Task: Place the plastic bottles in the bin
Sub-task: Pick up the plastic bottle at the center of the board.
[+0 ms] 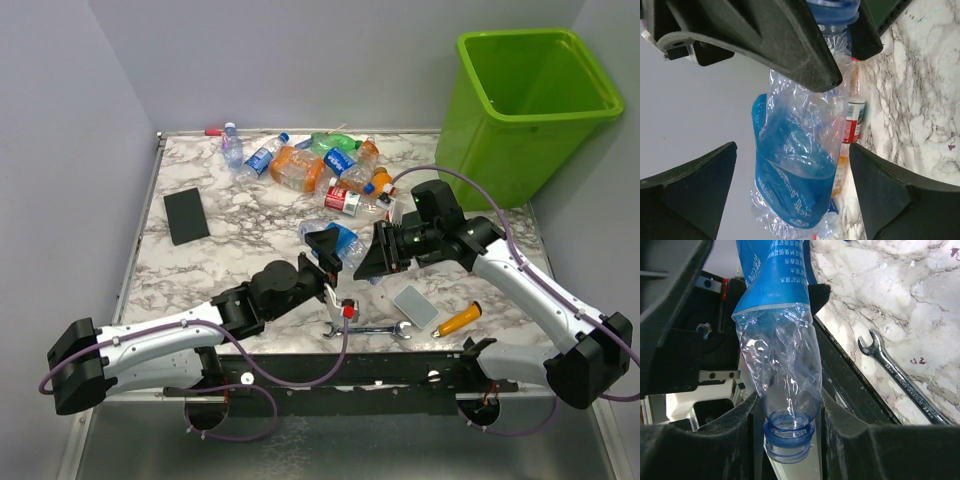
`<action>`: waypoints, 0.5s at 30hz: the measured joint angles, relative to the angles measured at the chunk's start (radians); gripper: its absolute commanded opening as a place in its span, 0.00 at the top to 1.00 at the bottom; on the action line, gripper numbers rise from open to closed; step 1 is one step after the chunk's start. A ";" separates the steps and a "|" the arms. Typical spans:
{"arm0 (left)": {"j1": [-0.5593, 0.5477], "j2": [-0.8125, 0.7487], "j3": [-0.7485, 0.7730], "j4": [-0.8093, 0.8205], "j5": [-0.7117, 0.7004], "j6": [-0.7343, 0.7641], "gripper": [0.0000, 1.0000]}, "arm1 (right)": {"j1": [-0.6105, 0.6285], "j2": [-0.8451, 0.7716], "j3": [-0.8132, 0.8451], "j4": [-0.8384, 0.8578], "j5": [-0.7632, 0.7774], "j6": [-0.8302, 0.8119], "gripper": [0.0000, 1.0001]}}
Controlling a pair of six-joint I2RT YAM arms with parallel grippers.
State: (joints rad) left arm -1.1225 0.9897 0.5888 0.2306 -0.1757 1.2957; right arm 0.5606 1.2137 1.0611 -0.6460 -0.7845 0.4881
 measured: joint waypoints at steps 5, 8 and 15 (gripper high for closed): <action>-0.020 0.055 0.011 0.017 -0.079 0.041 0.57 | 0.000 -0.002 0.000 -0.003 -0.027 -0.008 0.99; -0.033 0.076 0.012 0.051 -0.121 0.065 0.70 | 0.000 -0.004 0.000 -0.015 -0.033 -0.007 0.99; -0.056 0.079 0.013 0.114 -0.171 0.076 0.75 | -0.013 -0.047 0.006 -0.022 -0.043 -0.013 0.19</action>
State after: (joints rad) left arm -1.1786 1.0691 0.6014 0.3443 -0.3462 1.3716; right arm 0.5472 1.1664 1.0676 -0.6682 -0.8272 0.4755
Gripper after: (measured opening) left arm 0.355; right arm 0.556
